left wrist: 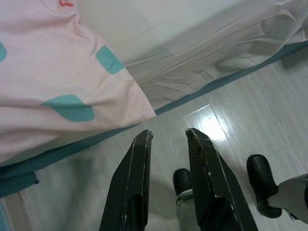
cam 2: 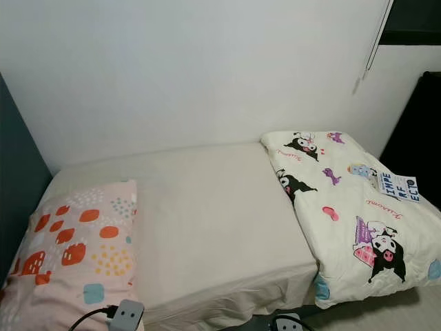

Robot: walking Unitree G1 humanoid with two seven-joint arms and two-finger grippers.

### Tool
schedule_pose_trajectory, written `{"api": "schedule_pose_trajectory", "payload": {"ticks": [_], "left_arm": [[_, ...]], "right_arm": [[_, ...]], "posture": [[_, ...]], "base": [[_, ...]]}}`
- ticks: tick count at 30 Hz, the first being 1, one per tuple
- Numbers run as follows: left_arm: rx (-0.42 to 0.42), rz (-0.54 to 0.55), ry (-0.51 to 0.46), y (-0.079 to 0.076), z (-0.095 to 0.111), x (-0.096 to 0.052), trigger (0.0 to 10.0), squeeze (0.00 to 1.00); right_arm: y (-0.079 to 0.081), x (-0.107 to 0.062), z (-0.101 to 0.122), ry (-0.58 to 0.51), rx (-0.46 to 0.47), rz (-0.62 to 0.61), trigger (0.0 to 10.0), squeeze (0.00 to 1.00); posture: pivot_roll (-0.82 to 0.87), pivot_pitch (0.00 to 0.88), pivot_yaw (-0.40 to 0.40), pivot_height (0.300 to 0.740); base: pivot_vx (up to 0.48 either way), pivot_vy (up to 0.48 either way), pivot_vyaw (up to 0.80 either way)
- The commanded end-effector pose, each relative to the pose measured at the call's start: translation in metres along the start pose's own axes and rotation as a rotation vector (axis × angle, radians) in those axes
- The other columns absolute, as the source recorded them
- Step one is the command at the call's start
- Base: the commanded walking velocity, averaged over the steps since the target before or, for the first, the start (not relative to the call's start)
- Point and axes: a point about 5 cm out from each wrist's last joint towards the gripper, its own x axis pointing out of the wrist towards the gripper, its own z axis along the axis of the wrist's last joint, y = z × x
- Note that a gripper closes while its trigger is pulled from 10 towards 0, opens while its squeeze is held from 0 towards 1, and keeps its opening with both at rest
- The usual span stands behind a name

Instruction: Clean up the room

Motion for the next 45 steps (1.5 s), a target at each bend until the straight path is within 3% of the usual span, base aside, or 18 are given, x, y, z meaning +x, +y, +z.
{"api": "schedule_pose_trajectory", "payload": {"ticks": [1, 7, 45], "left_arm": [[0.004, 0.004, 0.000, 0.0043, 0.0002, -0.0001, 10.0, 0.00], [0.002, 0.007, -0.005, 0.0034, 0.0022, 0.0008, 10.0, 0.00], [0.019, -0.017, -0.006, -0.0010, 0.0078, 0.0042, 10.0, 0.00]], "right_arm": [[0.0021, -0.0001, -0.0025, 0.018, 0.045, 0.012, 10.0, 0.00], [0.0001, -0.0003, -0.0038, 0.030, -0.015, 0.008, 10.0, 0.00], [-0.0022, -0.0003, -0.0017, 0.011, -0.024, -0.022, 10.0, 0.00]], "posture": [[0.01, 0.038, -0.032, 0.740], [0.01, 0.034, -0.032, 0.740], [-0.01, 0.042, -0.018, 0.740]], "base": [[0.000, 0.000, 0.00], [0.000, 0.000, 0.00], [0.000, 0.000, 0.00]]}}
